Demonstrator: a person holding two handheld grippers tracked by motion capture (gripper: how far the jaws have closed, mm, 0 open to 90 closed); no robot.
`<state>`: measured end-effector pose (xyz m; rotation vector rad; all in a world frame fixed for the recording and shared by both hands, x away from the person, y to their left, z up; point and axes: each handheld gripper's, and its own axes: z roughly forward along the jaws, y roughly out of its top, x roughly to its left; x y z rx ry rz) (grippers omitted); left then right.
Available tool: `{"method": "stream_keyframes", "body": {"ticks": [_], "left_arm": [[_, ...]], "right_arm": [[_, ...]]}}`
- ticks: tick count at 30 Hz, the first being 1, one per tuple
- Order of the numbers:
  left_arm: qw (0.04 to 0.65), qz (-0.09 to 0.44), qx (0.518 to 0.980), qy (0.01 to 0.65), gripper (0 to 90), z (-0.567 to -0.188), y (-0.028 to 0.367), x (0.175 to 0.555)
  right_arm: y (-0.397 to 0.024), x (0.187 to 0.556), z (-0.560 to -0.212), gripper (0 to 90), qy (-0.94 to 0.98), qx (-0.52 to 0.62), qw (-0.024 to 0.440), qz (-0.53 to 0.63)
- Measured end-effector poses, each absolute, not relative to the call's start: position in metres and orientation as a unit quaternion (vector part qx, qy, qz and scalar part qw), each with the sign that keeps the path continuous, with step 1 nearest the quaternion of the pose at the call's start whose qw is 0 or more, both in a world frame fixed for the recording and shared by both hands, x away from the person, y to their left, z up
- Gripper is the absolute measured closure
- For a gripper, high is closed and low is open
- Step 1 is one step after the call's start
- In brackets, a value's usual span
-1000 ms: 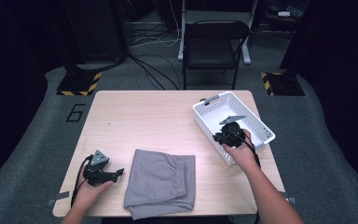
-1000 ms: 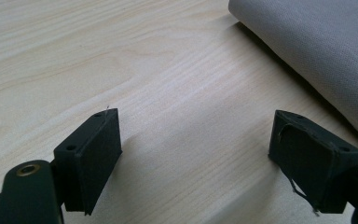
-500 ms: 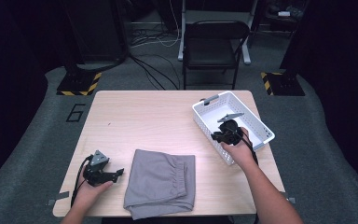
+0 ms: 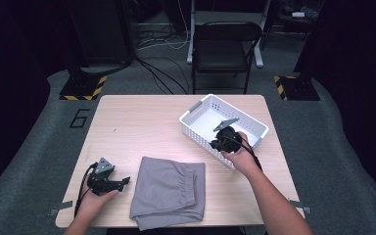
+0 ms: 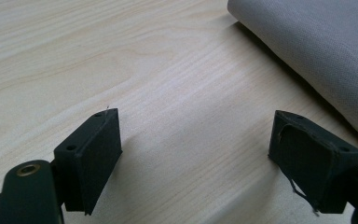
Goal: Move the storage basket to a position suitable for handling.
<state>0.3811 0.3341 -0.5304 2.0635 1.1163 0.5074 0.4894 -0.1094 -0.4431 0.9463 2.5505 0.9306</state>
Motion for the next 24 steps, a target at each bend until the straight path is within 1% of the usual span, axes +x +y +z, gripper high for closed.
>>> {"method": "stream_keyframes", "body": {"ticks": [11,19,22,23,24], "left_arm": [[0.359,0.190,0.805,0.433,16.7,-0.529,0.335,0.381],[0.359,0.190,0.805,0.432,16.7,-0.529,0.335,0.381],[0.358,0.190,0.806,0.432,16.7,-0.529,0.335,0.381],[0.360,0.194,0.804,0.432,16.7,-0.530,0.335,0.381],[0.360,0.194,0.804,0.432,16.7,-0.530,0.335,0.381]], "right_arm": [[-0.076,0.488,-0.442,85.4,0.899,0.272,0.113,0.323],[-0.067,0.485,-0.442,85.2,0.906,0.251,0.107,0.322],[-0.067,0.483,-0.442,84.2,0.906,0.257,0.104,0.321],[-0.069,0.481,-0.441,78.9,0.900,0.264,0.105,0.330],[-0.069,0.481,-0.441,78.9,0.900,0.264,0.105,0.330]]}}
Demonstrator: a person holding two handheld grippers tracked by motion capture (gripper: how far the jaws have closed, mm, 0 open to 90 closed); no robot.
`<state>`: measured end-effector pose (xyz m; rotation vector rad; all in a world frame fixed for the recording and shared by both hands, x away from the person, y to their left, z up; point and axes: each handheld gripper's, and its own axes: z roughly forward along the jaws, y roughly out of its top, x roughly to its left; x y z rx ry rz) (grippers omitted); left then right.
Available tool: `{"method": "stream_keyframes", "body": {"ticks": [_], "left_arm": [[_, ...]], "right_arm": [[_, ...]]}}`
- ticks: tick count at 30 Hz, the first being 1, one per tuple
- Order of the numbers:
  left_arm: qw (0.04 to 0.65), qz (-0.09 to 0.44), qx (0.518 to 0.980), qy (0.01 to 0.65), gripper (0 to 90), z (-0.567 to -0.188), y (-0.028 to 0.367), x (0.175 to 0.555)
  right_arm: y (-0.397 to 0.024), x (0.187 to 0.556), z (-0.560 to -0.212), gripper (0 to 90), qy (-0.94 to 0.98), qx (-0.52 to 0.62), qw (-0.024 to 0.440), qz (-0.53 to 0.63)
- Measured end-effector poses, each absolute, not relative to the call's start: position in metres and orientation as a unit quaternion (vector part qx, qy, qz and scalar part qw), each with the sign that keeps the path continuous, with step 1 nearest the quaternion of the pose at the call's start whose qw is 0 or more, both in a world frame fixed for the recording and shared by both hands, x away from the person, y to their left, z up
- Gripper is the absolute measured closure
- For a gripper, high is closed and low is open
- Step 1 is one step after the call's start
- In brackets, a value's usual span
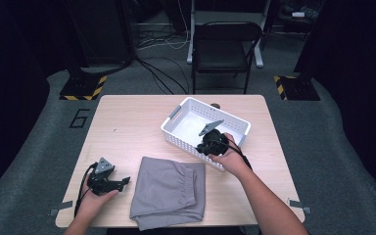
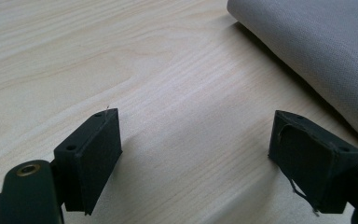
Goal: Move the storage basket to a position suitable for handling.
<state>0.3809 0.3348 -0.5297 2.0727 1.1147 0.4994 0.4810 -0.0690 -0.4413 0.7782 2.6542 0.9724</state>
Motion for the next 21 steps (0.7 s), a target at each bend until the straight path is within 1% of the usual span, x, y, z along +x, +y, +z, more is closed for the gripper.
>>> {"method": "stream_keyframes", "body": {"ticks": [1,2,3,4,5,6,8,9,10,11,13,14,15,16,17,18,21], "left_arm": [[0.362,0.197,0.802,0.432,16.7,-0.530,0.334,0.381],[0.362,0.196,0.802,0.433,16.7,-0.530,0.334,0.381],[0.362,0.196,0.802,0.433,16.7,-0.530,0.334,0.381],[0.362,0.196,0.802,0.433,16.7,-0.530,0.334,0.381],[0.358,0.194,0.805,0.431,16.7,-0.530,0.335,0.381],[0.358,0.194,0.805,0.431,16.7,-0.530,0.335,0.381],[0.358,0.194,0.805,0.431,16.7,-0.530,0.335,0.381],[0.358,0.194,0.805,0.431,16.7,-0.530,0.335,0.381],[0.358,0.194,0.805,0.431,16.8,-0.530,0.335,0.381],[0.358,0.194,0.805,0.431,16.8,-0.530,0.335,0.381],[0.358,0.194,0.805,0.431,16.7,-0.530,0.335,0.381],[0.358,0.194,0.805,0.431,16.7,-0.530,0.335,0.381],[0.358,0.194,0.805,0.431,16.7,-0.530,0.335,0.381],[0.358,0.194,0.805,0.431,16.7,-0.530,0.335,0.381],[0.358,0.194,0.805,0.431,16.7,-0.530,0.335,0.381],[0.358,0.194,0.805,0.431,16.7,-0.530,0.335,0.381],[0.358,0.194,0.805,0.431,16.7,-0.530,0.335,0.381]], "right_arm": [[-0.071,0.480,-0.440,77.5,0.897,0.270,0.104,0.334],[-0.073,0.479,-0.439,73.7,0.894,0.269,0.105,0.342],[-0.076,0.476,-0.435,67.0,0.887,0.283,0.107,0.349],[-0.076,0.476,-0.435,67.0,0.887,0.283,0.107,0.349],[-0.081,0.473,-0.429,62.1,0.880,0.296,0.111,0.353],[-0.081,0.473,-0.429,62.1,0.880,0.296,0.111,0.353],[-0.086,0.469,-0.424,57.8,0.875,0.311,0.117,0.353],[-0.093,0.466,-0.419,55.1,0.870,0.316,0.129,0.357],[-0.093,0.466,-0.419,55.1,0.870,0.316,0.129,0.357],[-0.097,0.464,-0.417,53.3,0.864,0.331,0.135,0.354],[-0.108,0.458,-0.411,48.3,0.852,0.358,0.158,0.347],[-0.108,0.458,-0.411,48.3,0.852,0.358,0.158,0.347],[-0.117,0.455,-0.409,45.3,0.850,0.362,0.179,0.338],[-0.117,0.455,-0.409,45.3,0.850,0.362,0.179,0.338],[-0.126,0.452,-0.410,41.7,0.844,0.378,0.195,0.328],[-0.126,0.452,-0.410,41.7,0.844,0.378,0.195,0.328],[-0.139,0.450,-0.413,37.8,0.833,0.405,0.206,0.314]]}}
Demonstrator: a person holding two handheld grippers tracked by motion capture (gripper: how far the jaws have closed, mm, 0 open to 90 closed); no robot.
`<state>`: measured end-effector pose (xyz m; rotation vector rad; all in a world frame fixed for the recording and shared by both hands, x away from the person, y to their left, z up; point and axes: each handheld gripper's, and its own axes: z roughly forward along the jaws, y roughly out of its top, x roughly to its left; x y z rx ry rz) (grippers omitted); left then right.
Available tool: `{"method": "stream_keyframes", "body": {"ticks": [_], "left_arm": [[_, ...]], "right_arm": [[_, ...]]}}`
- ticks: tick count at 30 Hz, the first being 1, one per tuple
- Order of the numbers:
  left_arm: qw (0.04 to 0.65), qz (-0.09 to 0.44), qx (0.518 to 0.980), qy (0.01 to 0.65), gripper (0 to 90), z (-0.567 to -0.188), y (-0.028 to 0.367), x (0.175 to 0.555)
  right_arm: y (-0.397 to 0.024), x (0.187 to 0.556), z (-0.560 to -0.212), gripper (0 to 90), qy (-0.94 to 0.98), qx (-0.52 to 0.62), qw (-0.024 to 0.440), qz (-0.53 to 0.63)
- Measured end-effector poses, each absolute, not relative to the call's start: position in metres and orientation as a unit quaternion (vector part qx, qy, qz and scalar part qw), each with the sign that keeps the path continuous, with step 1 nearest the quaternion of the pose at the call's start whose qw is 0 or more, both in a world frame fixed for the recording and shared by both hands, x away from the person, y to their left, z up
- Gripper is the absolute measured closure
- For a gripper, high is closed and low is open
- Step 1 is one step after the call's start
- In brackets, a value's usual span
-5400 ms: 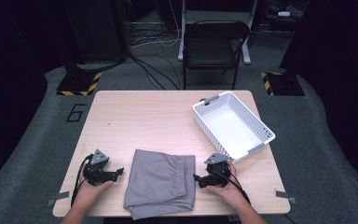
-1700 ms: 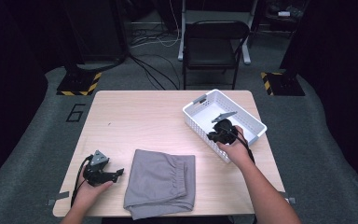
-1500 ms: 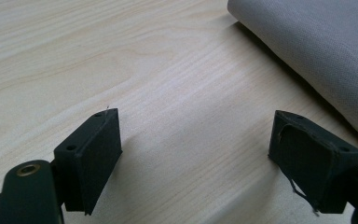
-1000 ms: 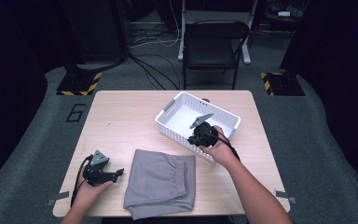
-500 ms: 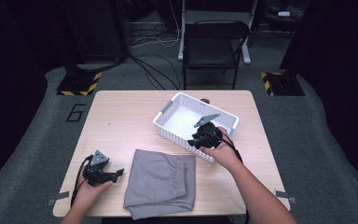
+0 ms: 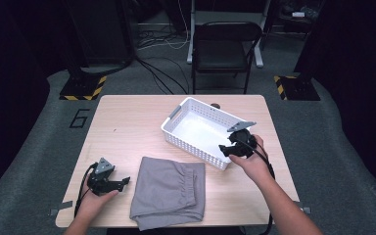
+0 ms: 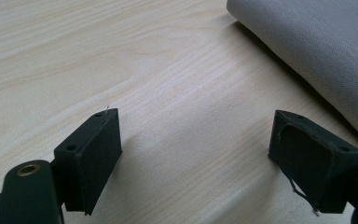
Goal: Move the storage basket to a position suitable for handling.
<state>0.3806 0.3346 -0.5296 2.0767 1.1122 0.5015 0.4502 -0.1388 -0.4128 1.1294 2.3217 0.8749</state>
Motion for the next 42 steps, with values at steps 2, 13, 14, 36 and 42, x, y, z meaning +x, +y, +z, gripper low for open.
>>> {"method": "stream_keyframes", "body": {"ticks": [2,13,14,36,42], "left_arm": [[0.358,0.194,0.805,0.431,16.7,-0.530,0.335,0.381],[0.358,0.195,0.805,0.431,16.8,-0.530,0.335,0.381],[0.358,0.195,0.805,0.431,16.8,-0.530,0.335,0.381],[0.358,0.194,0.805,0.431,16.8,-0.530,0.335,0.381],[0.358,0.194,0.805,0.431,16.8,-0.530,0.335,0.381]], "right_arm": [[-0.146,0.450,-0.415,35.3,0.827,0.420,0.208,0.309],[-0.167,0.449,-0.431,26.8,0.793,0.497,0.200,0.290],[-0.167,0.449,-0.432,26.7,0.793,0.498,0.201,0.287],[-0.158,0.470,-0.445,34.5,0.784,0.535,0.179,0.261],[-0.149,0.483,-0.442,42.7,0.789,0.527,0.177,0.262]]}}
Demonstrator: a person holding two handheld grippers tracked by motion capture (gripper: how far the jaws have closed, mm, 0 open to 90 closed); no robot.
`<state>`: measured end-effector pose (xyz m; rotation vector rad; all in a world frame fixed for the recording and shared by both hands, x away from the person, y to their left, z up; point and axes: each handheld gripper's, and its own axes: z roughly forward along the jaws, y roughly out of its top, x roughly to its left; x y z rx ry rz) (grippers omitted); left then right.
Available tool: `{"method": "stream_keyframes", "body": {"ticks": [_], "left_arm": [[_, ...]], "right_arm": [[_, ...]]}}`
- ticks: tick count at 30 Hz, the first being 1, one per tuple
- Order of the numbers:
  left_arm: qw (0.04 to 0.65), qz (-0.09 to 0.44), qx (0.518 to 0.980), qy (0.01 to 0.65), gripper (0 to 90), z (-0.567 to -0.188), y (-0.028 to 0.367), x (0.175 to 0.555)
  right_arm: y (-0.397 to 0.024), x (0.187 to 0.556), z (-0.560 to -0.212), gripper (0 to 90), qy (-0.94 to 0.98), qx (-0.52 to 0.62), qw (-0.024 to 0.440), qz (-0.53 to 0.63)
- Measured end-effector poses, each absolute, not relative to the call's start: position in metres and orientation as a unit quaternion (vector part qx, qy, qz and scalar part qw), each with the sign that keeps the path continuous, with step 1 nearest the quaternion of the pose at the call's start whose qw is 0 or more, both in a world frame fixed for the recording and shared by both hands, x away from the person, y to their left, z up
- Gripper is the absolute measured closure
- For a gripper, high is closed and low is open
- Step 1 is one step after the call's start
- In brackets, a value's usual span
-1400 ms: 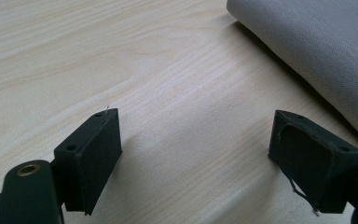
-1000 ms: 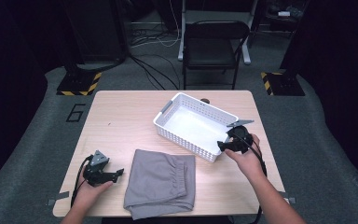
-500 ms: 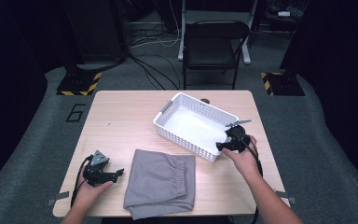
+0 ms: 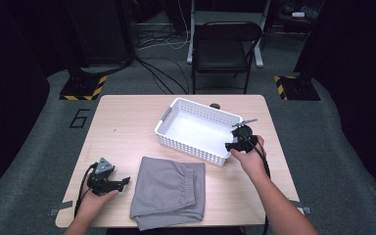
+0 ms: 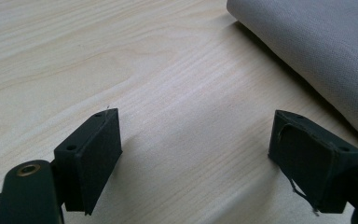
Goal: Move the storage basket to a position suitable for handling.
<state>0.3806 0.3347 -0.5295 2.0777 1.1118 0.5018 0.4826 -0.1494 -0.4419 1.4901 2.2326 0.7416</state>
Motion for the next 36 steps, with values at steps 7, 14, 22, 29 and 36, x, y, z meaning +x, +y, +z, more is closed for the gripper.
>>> {"method": "stream_keyframes", "body": {"ticks": [7,14,22,29,36], "left_arm": [[0.358,0.194,0.806,0.431,16.8,-0.529,0.335,0.381],[0.358,0.194,0.805,0.431,16.8,-0.530,0.335,0.381],[0.358,0.194,0.805,0.431,16.8,-0.530,0.335,0.381],[0.358,0.194,0.805,0.431,16.8,-0.530,0.335,0.381],[0.358,0.195,0.805,0.431,16.7,-0.530,0.335,0.381]], "right_arm": [[-0.141,0.495,-0.441,47.7,0.798,0.513,0.181,0.258],[-0.128,0.506,-0.442,54.2,0.800,0.505,0.186,0.264],[-0.113,0.513,-0.443,60.4,0.815,0.473,0.198,0.270],[-0.111,0.515,-0.444,61.0,0.815,0.475,0.195,0.271],[-0.111,0.515,-0.444,60.8,0.816,0.472,0.196,0.270]]}}
